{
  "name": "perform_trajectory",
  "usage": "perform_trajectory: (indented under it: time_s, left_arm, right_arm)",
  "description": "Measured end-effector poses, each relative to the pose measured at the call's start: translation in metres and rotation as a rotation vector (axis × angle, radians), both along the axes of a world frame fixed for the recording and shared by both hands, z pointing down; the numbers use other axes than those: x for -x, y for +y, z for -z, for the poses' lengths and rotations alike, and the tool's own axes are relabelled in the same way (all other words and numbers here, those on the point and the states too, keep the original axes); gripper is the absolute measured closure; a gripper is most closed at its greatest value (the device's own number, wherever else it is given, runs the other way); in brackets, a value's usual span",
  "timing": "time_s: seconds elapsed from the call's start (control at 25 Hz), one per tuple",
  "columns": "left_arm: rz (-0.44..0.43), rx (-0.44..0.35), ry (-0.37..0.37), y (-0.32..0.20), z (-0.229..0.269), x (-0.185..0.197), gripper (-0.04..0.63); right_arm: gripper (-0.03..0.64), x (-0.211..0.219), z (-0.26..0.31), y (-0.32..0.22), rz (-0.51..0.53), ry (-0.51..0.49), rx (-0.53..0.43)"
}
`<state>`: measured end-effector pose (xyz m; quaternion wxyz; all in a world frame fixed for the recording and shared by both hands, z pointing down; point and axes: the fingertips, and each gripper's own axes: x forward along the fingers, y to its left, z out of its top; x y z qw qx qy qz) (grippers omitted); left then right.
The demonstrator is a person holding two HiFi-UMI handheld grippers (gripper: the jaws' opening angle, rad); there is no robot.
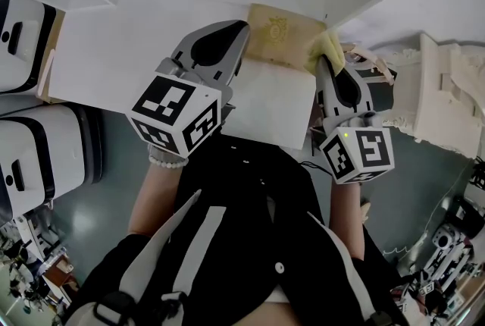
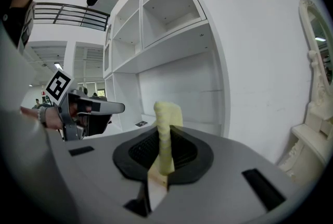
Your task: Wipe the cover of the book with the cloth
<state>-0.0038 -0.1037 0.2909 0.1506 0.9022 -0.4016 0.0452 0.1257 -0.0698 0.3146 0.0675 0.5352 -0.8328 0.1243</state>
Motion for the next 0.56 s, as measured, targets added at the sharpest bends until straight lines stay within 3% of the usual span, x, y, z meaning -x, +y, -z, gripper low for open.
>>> perform_trajectory:
  time_s: [0.56]
  left_arm:
    - [-0.029,0.006,-0.02,0.0058,-0.0038,-0.0026,0.594]
  right_arm:
    - [0.581,0.0079,-0.005,0.0011,0.023,0.005,0.016]
